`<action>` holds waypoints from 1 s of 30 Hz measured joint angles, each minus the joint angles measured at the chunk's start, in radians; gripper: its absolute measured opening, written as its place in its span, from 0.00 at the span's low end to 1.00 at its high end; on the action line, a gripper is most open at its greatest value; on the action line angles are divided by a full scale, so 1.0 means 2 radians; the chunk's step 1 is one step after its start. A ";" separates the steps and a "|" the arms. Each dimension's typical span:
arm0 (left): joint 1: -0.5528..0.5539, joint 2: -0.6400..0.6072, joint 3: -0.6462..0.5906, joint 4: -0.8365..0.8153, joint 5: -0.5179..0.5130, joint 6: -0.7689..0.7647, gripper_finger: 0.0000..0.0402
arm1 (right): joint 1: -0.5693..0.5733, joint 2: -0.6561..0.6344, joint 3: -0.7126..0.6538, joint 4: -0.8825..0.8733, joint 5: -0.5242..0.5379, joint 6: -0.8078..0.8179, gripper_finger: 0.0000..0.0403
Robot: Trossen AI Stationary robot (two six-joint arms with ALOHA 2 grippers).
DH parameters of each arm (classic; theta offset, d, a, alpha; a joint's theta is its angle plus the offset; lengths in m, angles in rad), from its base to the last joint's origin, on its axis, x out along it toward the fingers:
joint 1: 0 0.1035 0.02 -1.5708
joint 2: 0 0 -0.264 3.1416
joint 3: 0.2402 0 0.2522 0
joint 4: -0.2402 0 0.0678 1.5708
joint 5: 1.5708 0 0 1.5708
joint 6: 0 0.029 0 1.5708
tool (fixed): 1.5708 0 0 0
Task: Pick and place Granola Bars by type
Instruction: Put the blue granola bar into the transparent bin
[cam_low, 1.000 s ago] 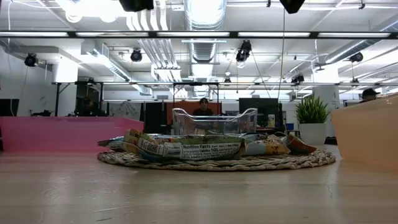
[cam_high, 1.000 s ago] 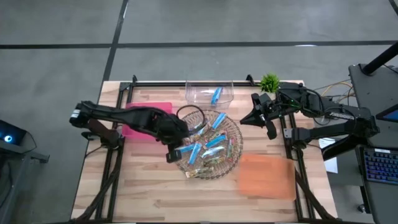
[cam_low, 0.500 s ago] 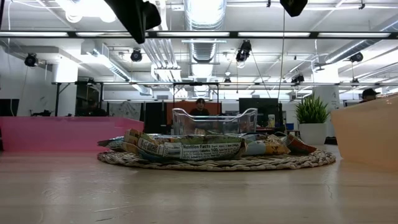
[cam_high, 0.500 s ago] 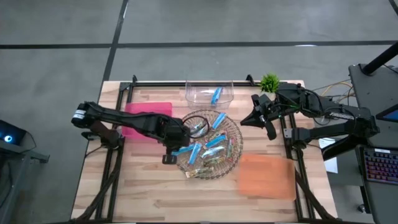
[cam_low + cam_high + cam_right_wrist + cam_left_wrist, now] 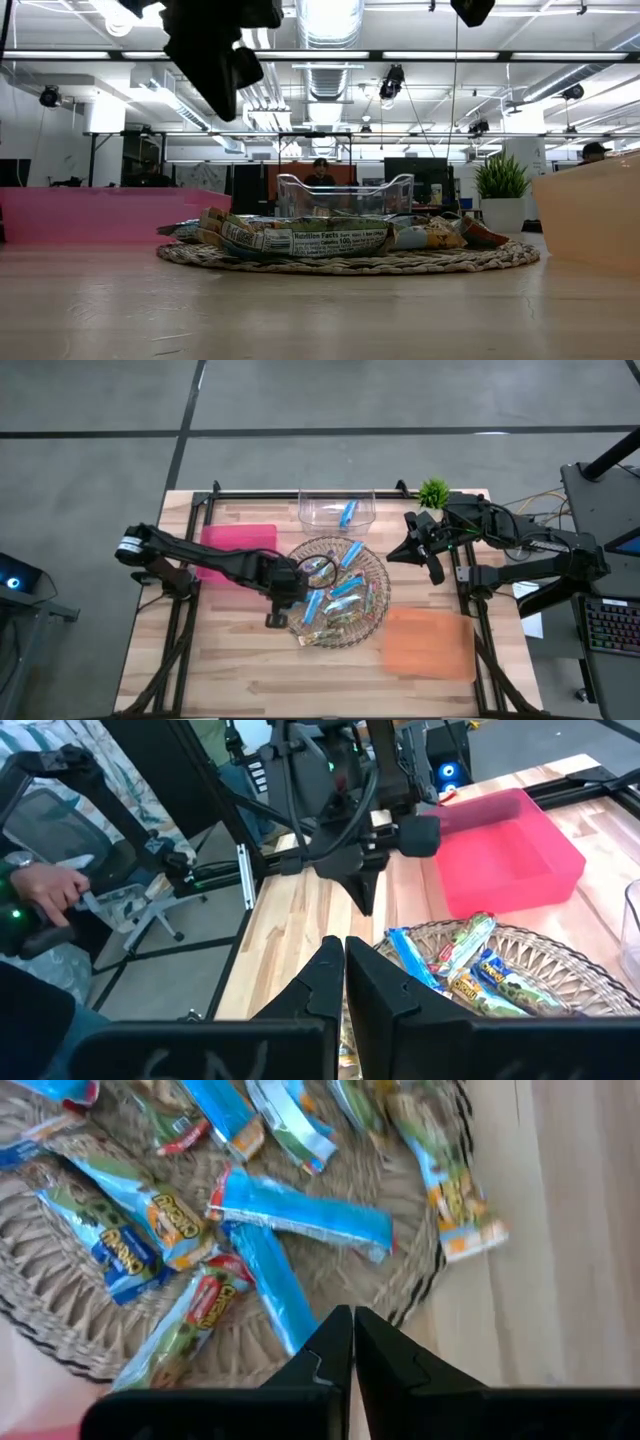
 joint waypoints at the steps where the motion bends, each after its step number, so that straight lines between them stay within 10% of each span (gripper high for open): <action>1: 0.001 0.001 -0.002 0.005 0.002 -0.012 0.00 | 0.000 0.000 0.000 0.000 0.000 0.000 0.02; 20: 0.008 0.018 -0.003 0.011 0.019 -0.091 0.50 | 0.000 0.000 0.000 0.000 0.000 0.000 0.02; 30: 0.010 0.060 -0.003 0.011 0.011 -0.032 0.55 | 0.000 0.000 0.000 0.000 0.001 0.000 0.02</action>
